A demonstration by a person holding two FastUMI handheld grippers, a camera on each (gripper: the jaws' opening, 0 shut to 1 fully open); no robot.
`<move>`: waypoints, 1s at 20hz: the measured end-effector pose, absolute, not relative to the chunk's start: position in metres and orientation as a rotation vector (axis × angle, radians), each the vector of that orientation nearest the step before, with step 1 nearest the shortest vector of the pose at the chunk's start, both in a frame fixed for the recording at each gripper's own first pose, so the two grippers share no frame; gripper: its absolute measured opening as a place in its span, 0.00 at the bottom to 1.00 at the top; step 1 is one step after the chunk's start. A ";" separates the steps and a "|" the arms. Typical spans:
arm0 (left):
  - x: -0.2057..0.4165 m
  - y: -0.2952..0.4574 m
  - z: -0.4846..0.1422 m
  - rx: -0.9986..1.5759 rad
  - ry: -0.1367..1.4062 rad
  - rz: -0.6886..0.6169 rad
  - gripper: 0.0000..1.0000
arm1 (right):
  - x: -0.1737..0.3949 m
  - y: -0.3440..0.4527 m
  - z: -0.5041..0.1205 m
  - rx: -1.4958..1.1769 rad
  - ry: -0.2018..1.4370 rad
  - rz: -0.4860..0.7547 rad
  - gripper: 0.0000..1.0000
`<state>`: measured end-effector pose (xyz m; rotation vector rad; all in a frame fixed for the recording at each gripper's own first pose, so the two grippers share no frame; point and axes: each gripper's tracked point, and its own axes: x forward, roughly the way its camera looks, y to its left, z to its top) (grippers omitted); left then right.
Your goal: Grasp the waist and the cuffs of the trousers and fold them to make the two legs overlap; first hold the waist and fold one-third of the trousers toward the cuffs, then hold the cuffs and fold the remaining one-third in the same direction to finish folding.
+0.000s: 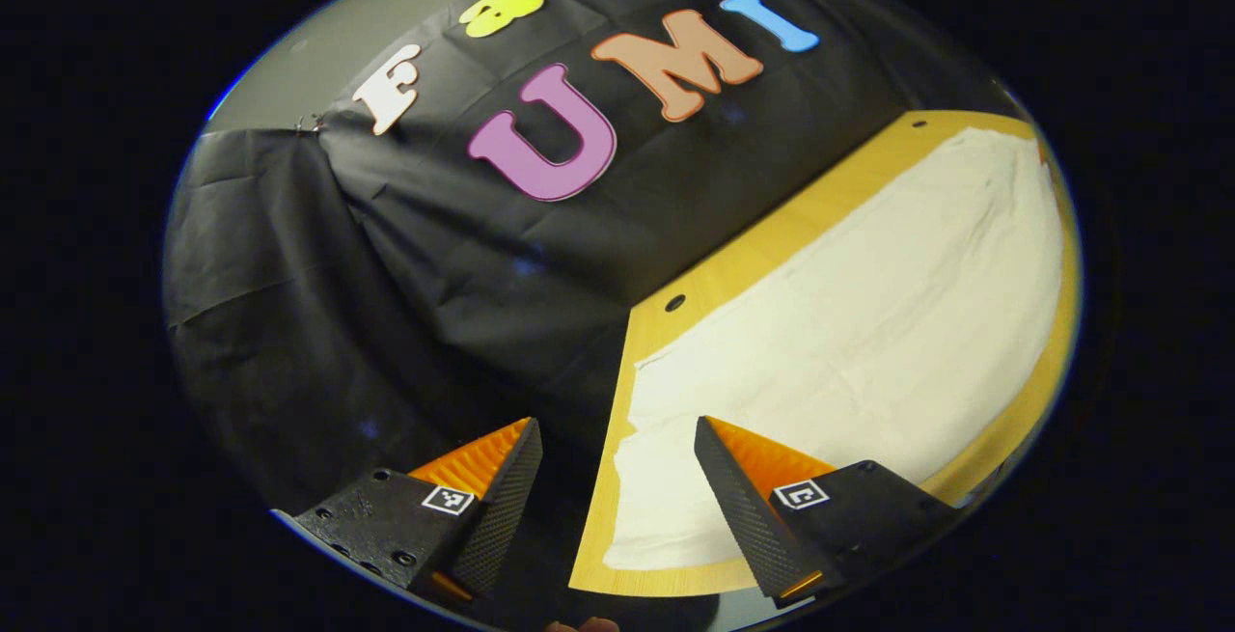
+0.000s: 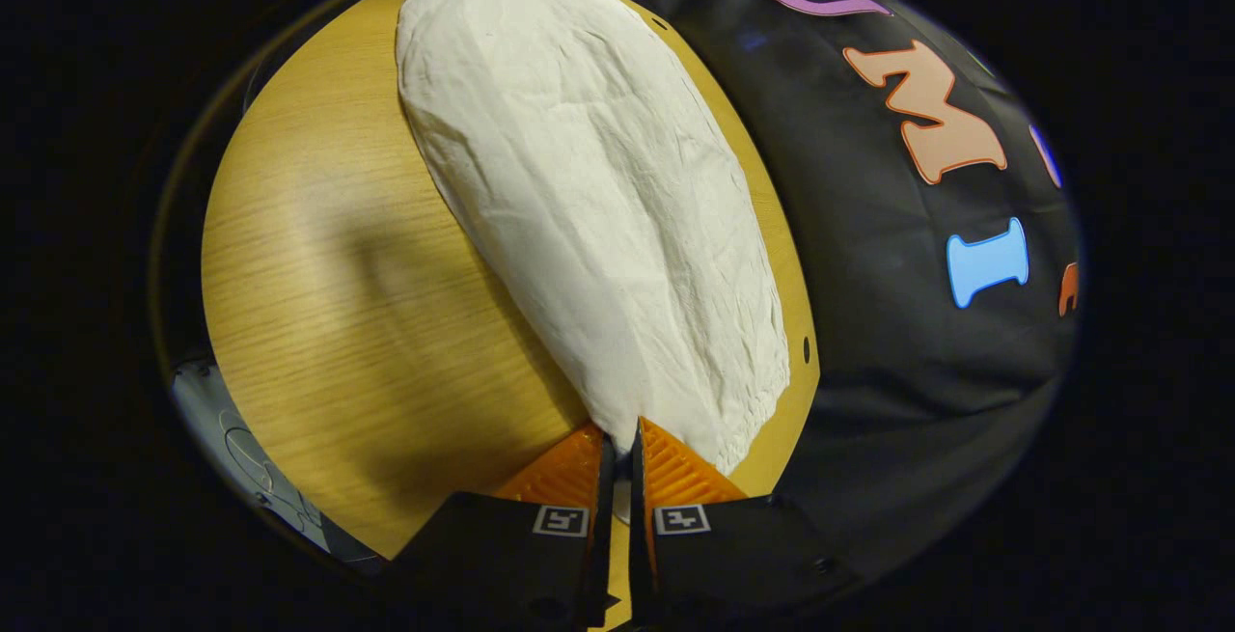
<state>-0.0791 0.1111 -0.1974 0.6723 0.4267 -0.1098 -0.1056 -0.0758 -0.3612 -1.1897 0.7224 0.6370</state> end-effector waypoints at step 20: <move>-0.148 0.132 -0.339 1.072 0.732 -0.605 0.97 | -0.106 -0.074 -0.361 -1.229 0.710 0.586 0.11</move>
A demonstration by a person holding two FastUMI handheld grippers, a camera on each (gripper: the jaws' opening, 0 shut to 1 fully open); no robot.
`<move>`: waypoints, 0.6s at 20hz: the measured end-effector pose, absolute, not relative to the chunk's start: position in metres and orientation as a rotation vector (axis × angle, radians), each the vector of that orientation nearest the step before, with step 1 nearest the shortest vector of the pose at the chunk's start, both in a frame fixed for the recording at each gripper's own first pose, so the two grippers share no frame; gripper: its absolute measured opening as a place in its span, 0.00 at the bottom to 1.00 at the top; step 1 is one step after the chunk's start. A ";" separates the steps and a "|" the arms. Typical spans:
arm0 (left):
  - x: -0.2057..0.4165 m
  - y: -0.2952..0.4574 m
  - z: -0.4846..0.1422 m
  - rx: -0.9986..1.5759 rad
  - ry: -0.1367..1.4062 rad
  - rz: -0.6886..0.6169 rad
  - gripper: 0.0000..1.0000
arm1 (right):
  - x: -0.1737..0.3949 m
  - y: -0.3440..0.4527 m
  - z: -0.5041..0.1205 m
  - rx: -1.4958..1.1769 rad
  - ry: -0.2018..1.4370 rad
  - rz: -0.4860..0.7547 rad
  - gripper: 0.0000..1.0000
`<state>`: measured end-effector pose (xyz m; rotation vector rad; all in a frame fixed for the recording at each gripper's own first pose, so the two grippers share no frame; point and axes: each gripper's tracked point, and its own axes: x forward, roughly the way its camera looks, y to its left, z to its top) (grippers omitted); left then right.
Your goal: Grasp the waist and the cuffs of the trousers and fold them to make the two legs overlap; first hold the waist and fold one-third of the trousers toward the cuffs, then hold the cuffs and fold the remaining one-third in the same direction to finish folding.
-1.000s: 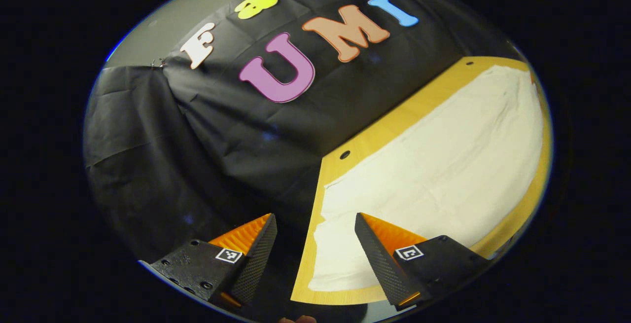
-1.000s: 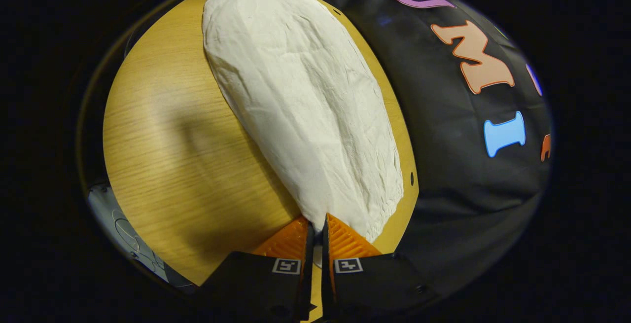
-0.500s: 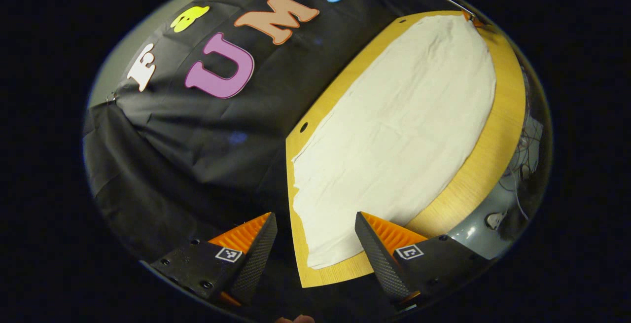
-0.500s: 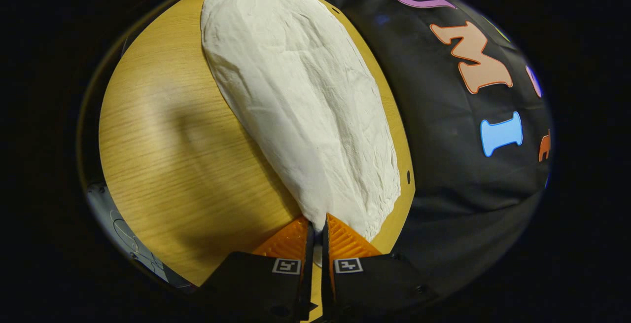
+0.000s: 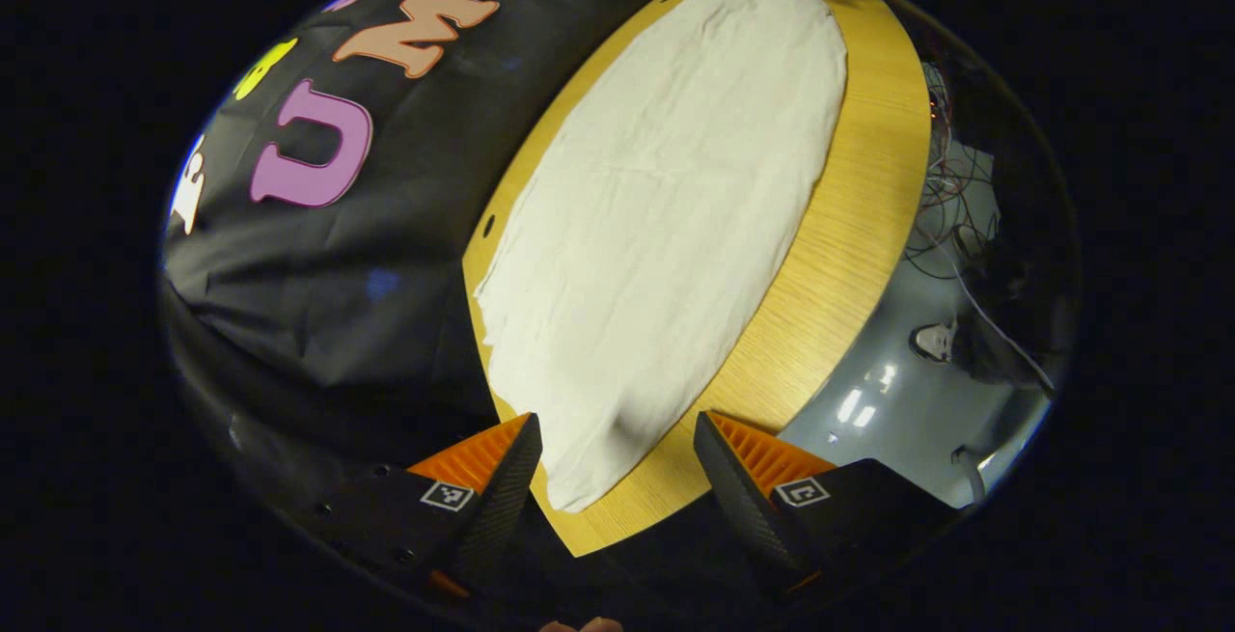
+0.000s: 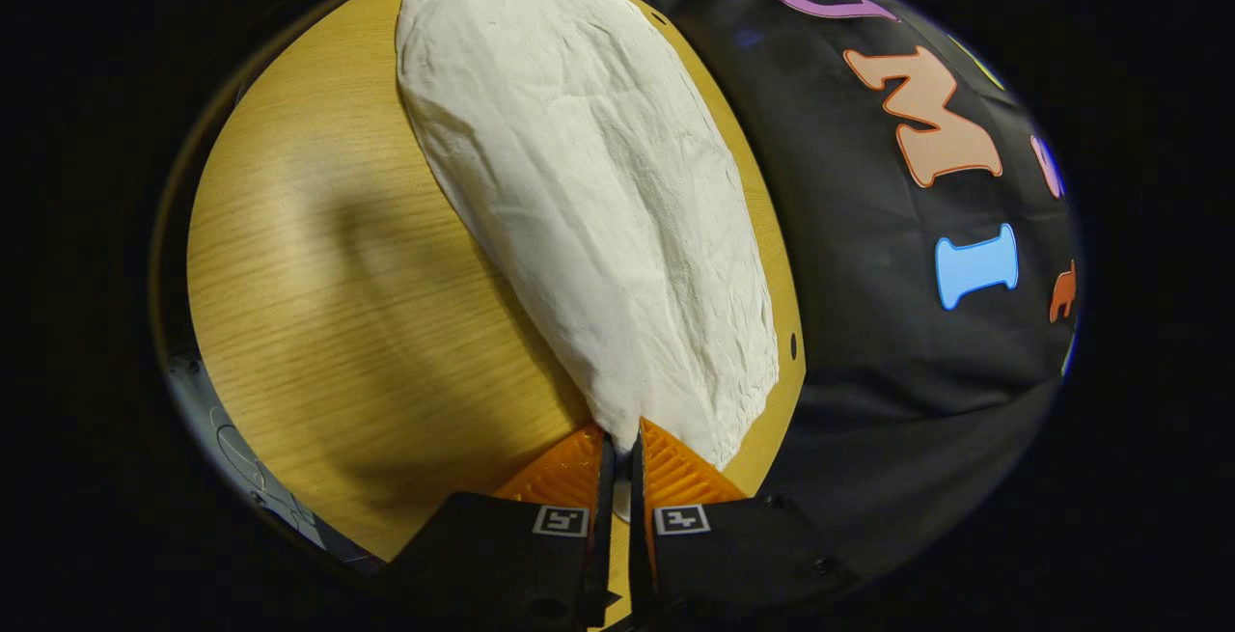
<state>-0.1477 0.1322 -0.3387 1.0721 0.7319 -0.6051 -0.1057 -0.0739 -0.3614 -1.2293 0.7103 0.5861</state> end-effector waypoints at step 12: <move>-0.101 0.125 -0.355 1.211 0.728 -0.716 0.82 | -0.106 -0.074 -0.362 -1.230 0.696 0.567 0.11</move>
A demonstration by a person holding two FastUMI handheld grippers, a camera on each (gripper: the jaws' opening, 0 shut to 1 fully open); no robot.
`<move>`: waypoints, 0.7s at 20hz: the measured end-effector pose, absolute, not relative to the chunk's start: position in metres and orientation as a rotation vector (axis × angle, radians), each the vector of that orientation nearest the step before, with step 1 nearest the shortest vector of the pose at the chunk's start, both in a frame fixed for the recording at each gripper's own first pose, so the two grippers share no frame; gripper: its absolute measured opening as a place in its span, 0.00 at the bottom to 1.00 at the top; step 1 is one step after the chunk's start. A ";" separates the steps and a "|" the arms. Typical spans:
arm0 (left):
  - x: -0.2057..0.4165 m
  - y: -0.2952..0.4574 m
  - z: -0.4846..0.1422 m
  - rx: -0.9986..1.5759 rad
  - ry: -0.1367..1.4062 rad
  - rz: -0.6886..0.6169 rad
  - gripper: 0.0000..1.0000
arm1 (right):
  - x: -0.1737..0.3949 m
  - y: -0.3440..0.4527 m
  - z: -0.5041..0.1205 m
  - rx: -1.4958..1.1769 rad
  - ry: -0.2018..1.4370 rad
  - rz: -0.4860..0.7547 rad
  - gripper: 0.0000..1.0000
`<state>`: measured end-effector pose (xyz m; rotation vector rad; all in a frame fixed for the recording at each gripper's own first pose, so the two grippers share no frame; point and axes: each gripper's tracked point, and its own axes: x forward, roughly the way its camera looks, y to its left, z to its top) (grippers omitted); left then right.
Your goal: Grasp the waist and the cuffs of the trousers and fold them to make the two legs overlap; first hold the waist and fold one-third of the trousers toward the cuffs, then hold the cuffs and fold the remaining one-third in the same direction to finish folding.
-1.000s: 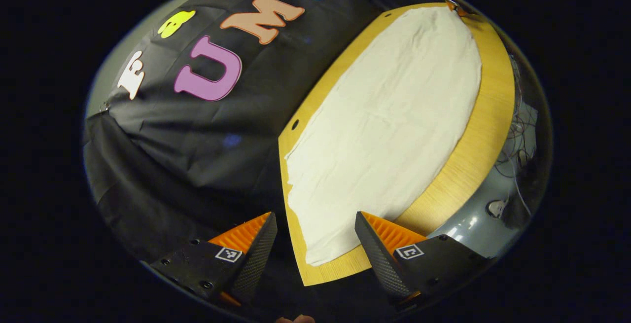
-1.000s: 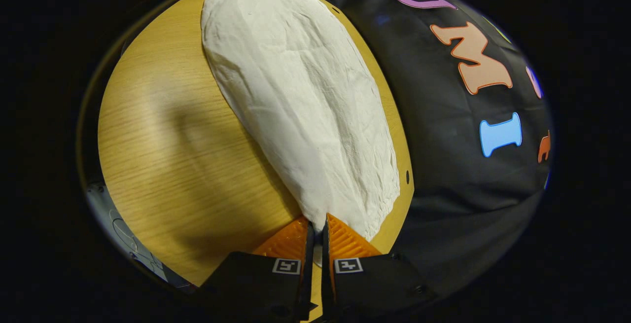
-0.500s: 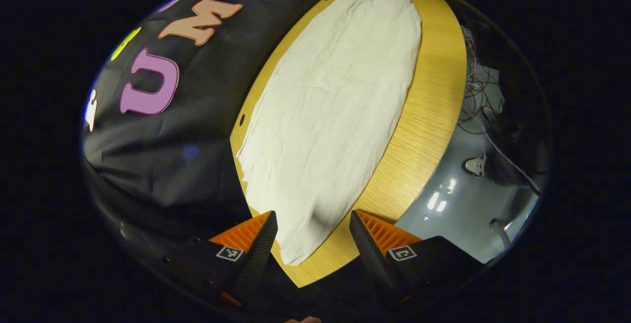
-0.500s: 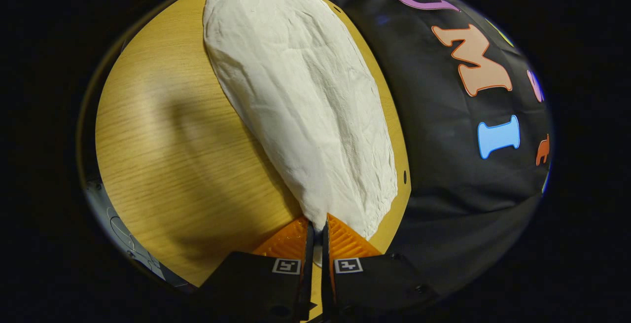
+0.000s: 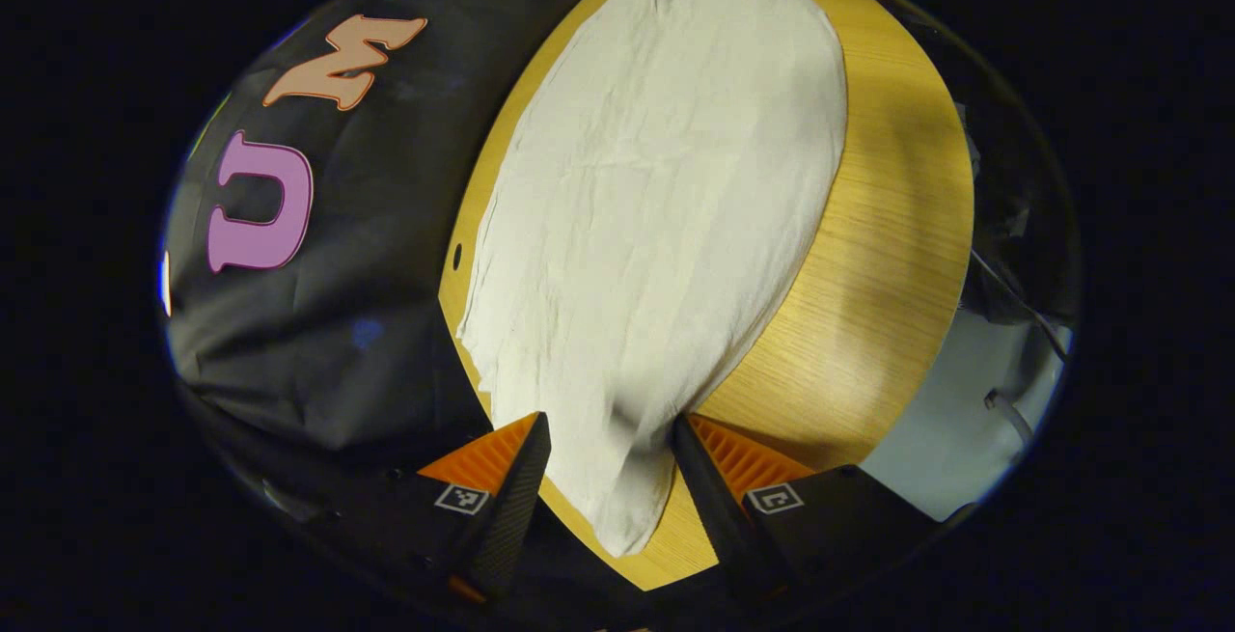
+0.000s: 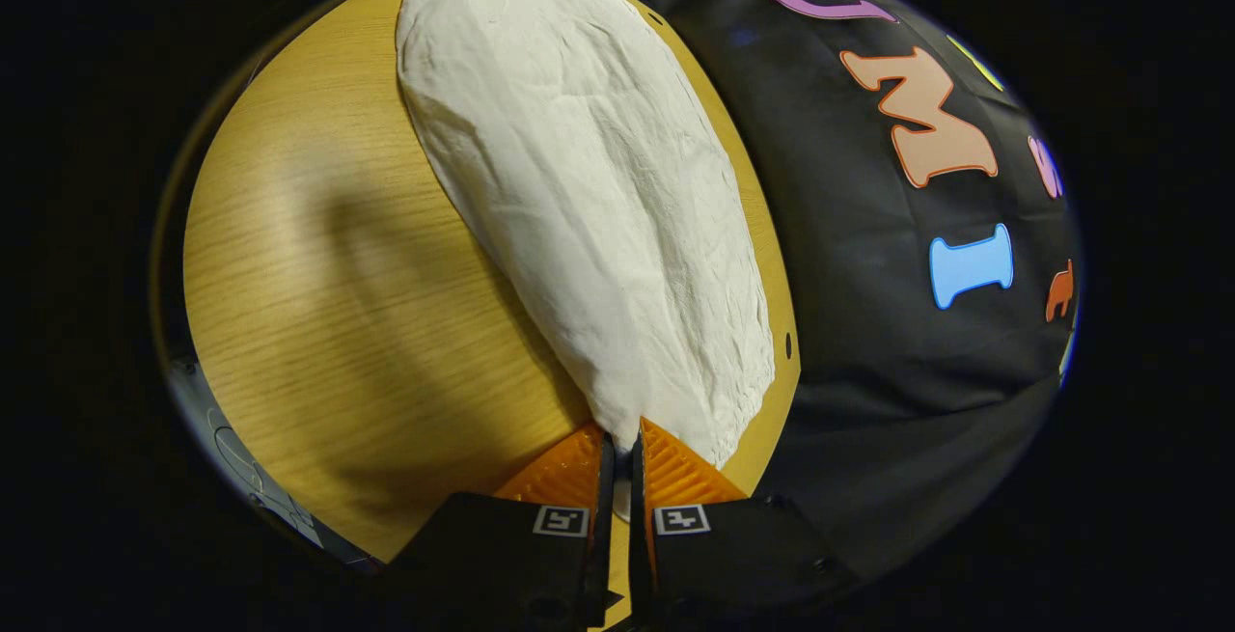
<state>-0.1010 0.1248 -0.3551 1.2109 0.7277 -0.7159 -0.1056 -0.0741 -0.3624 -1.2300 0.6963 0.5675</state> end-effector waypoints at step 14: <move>-0.119 0.121 -0.370 1.192 0.841 -0.714 0.02 | -0.103 -0.073 -0.362 -1.195 0.686 0.624 0.11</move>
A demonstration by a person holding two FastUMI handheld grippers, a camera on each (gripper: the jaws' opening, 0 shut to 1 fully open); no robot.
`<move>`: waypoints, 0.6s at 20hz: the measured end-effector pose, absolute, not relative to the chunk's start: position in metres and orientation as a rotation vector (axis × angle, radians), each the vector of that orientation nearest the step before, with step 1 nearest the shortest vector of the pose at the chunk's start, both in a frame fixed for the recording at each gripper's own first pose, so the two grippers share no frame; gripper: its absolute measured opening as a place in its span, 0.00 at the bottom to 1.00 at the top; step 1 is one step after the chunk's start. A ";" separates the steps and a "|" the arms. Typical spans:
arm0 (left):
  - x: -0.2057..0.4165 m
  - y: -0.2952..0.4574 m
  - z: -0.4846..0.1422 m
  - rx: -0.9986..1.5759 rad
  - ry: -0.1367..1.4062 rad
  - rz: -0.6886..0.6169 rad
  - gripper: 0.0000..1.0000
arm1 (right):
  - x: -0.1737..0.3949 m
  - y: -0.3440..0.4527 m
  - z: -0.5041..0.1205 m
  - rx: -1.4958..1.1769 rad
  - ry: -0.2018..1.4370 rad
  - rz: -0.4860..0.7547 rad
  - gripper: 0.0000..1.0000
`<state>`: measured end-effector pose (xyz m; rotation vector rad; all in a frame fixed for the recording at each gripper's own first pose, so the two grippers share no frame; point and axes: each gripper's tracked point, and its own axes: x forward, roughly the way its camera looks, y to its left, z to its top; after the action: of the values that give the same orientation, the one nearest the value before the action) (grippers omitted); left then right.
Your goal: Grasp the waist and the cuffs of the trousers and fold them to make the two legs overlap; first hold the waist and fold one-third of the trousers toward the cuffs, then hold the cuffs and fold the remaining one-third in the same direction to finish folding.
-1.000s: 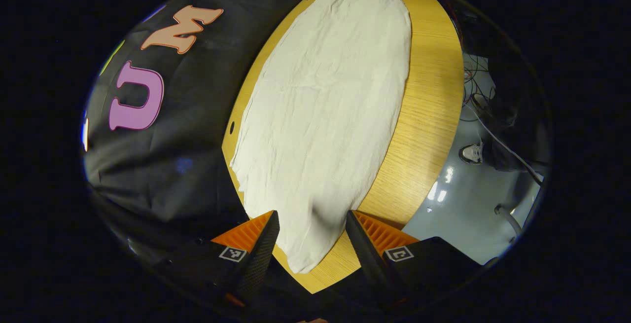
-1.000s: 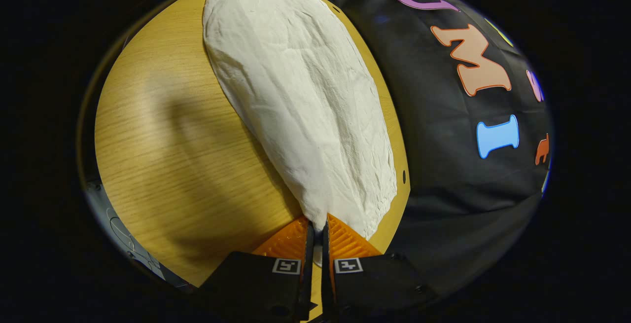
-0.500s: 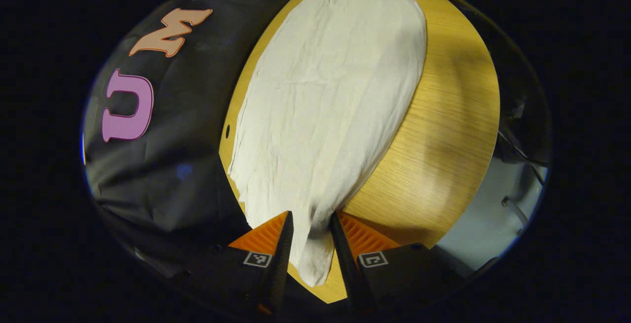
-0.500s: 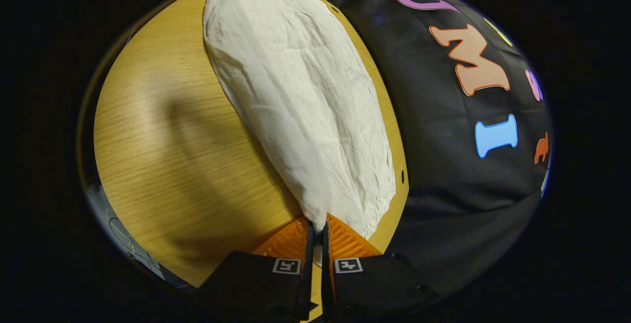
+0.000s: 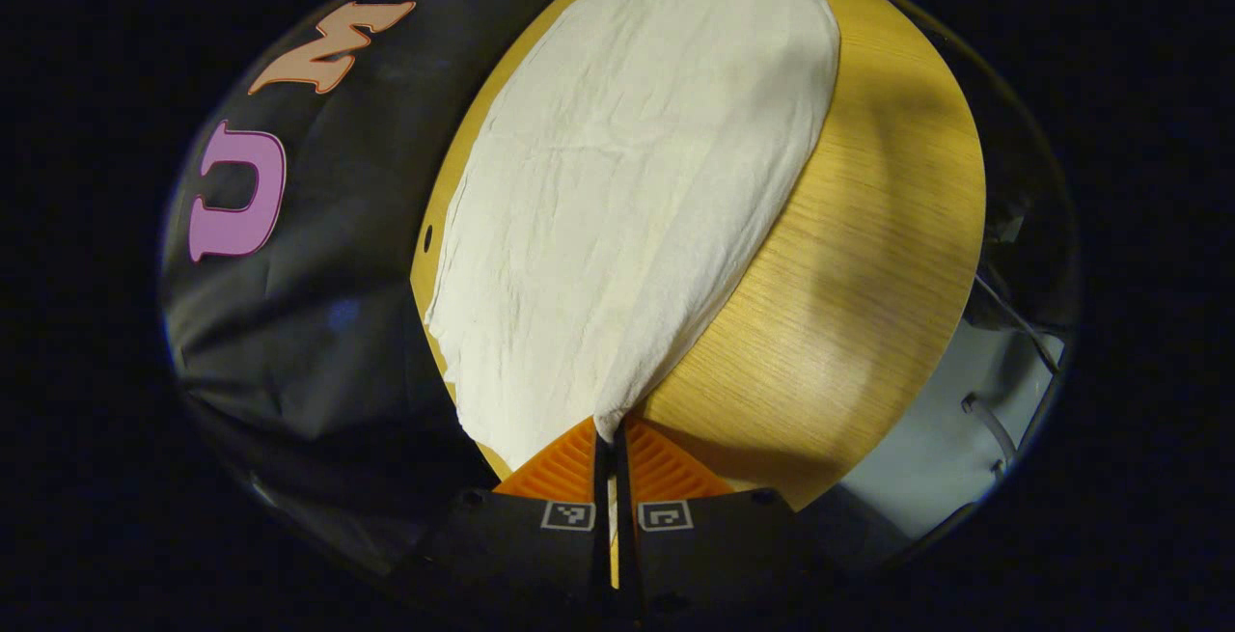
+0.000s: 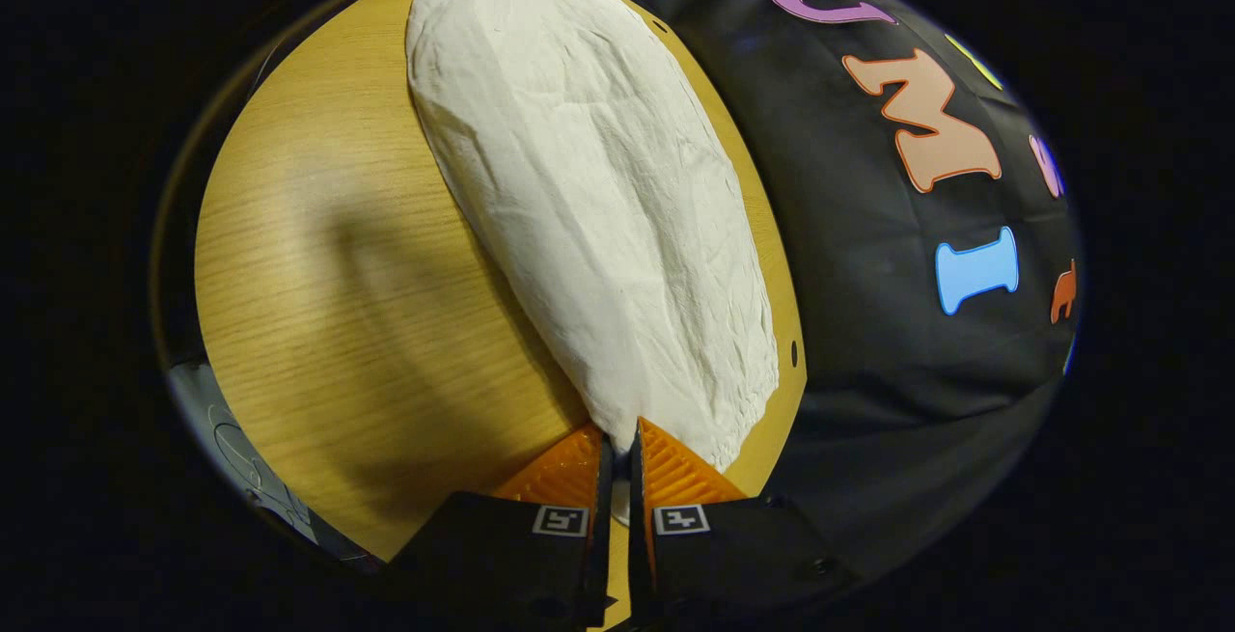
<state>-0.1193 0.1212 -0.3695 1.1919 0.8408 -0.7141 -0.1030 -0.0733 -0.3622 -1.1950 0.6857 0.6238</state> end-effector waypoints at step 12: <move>-0.069 0.124 -0.318 1.124 0.903 -0.509 0.00 | -0.035 -0.068 -0.298 -1.095 0.507 0.574 0.11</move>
<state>-0.0694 0.1242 -0.3183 1.1241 0.9031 -0.5086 -0.0349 -0.0676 -0.2983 -1.0948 0.5074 0.5743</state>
